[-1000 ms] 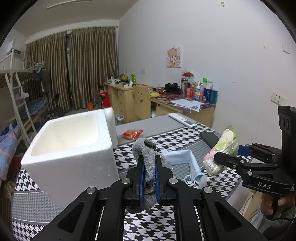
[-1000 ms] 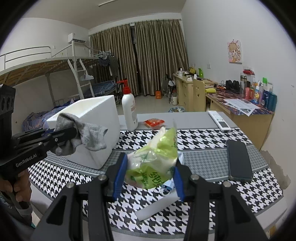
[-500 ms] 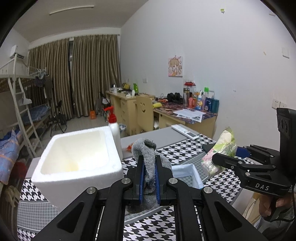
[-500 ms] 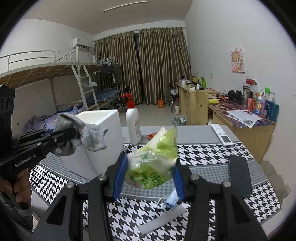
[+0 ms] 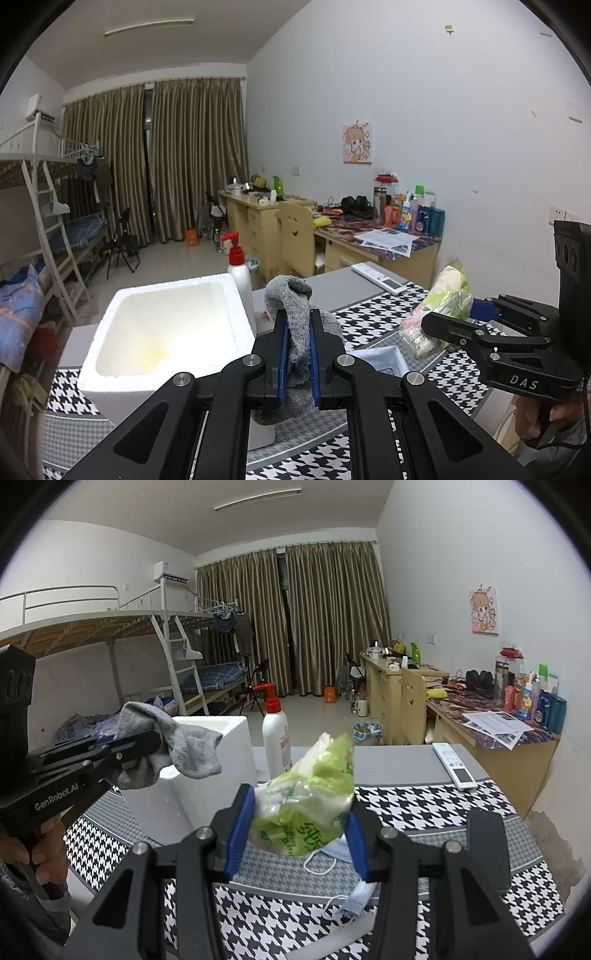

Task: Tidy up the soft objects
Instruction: 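Lift and carry the sock and wet-wipe pack over the white foam box with both grippers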

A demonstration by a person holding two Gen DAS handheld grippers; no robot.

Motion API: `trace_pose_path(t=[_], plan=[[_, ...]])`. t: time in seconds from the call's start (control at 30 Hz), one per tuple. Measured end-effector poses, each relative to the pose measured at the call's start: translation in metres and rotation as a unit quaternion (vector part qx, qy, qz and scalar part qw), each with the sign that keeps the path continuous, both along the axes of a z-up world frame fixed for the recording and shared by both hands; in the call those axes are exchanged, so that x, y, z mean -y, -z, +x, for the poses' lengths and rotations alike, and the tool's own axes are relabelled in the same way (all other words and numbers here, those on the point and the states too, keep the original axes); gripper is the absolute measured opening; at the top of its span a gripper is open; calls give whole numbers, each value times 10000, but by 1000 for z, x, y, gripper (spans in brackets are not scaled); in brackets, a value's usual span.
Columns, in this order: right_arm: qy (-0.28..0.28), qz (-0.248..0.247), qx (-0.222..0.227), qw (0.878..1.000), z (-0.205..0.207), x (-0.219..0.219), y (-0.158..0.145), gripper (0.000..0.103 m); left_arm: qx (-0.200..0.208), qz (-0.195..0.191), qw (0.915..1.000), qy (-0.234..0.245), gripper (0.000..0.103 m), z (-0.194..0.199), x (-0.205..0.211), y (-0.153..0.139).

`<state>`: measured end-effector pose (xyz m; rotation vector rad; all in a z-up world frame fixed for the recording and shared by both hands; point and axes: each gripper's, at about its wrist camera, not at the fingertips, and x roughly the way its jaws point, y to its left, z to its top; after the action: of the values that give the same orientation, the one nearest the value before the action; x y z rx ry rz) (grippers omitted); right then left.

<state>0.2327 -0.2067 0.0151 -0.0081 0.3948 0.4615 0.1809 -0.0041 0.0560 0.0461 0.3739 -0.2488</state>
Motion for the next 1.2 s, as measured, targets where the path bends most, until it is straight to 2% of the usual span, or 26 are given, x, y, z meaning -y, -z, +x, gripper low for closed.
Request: trace_pose_path(t=[0.67,1.2], plan=[[-417,54,90,9991,18,-28,-16,51,181,-100,9990,-400,10,11,-30,-22],[-902,-31,51,9959,37,-62,-26,51,194,-101,9949,-982,10,21,-62,-28]])
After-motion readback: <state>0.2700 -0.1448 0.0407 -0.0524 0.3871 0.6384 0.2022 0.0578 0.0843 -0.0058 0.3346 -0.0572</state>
